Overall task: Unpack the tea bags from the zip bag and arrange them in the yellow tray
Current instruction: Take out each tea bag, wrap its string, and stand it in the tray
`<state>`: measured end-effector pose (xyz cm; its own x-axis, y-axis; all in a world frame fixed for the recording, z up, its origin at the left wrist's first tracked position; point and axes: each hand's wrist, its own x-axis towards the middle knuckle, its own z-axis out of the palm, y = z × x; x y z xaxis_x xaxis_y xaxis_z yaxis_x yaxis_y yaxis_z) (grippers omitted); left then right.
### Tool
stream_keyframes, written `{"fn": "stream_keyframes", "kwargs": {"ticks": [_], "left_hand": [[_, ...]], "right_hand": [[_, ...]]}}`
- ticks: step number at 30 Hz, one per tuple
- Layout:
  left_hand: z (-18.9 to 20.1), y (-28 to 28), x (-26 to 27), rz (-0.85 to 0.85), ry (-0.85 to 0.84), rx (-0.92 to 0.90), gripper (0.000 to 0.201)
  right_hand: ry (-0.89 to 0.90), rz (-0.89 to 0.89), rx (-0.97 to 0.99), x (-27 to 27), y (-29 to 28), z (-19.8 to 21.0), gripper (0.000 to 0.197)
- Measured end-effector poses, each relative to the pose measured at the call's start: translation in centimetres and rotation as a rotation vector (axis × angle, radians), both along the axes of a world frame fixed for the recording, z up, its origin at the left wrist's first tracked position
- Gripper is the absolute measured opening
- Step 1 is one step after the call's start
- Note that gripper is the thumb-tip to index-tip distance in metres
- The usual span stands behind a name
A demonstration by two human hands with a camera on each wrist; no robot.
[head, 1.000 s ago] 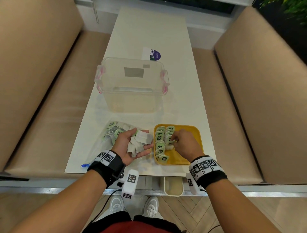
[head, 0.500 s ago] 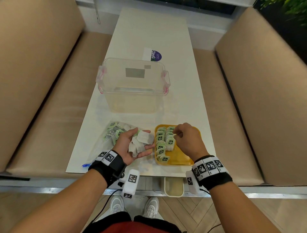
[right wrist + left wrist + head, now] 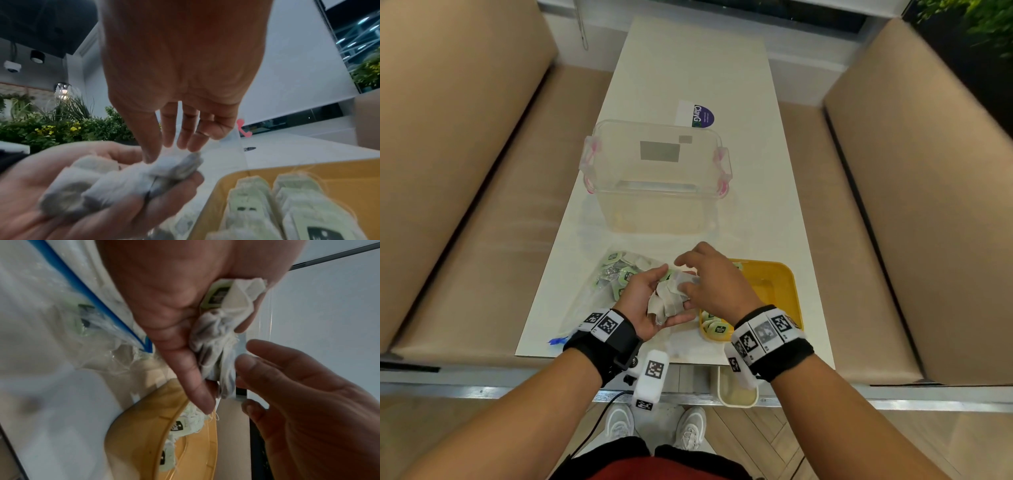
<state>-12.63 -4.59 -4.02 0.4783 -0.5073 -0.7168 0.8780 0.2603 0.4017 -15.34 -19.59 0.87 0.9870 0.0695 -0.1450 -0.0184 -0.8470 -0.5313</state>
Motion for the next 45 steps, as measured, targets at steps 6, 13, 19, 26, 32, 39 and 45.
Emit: {"fn": "stream_keyframes", "kwargs": {"ticks": [6,13,19,26,32,39,45], "left_hand": [[0.0,-0.1,0.1,-0.002,0.008,0.014,0.042],[0.1,-0.1,0.3,-0.016,0.009,0.012,0.047],[0.0,0.4,0.7,-0.032,-0.002,-0.001,0.052],[-0.2,0.0,0.2,-0.034,-0.014,0.012,0.051],[-0.4,0.0,0.0,-0.026,-0.001,-0.006,0.050],[-0.5,0.2,0.1,-0.034,0.000,-0.006,0.050],[-0.5,0.2,0.1,-0.039,-0.003,-0.008,0.050]], "right_hand": [[0.054,-0.003,-0.034,0.1,0.5,-0.7,0.037],[-0.026,-0.125,0.099,-0.2,-0.5,1.0,0.006],[-0.141,-0.310,0.147,-1.3,-5.2,3.1,0.016],[-0.010,-0.338,0.018,-2.5,-8.2,3.6,0.030],[0.023,-0.273,-0.232,-2.9,-9.0,2.1,0.028],[0.083,-0.242,-0.270,-2.9,-9.7,2.2,0.021],[0.093,-0.284,-0.219,-2.7,-9.6,2.5,0.018]]}}
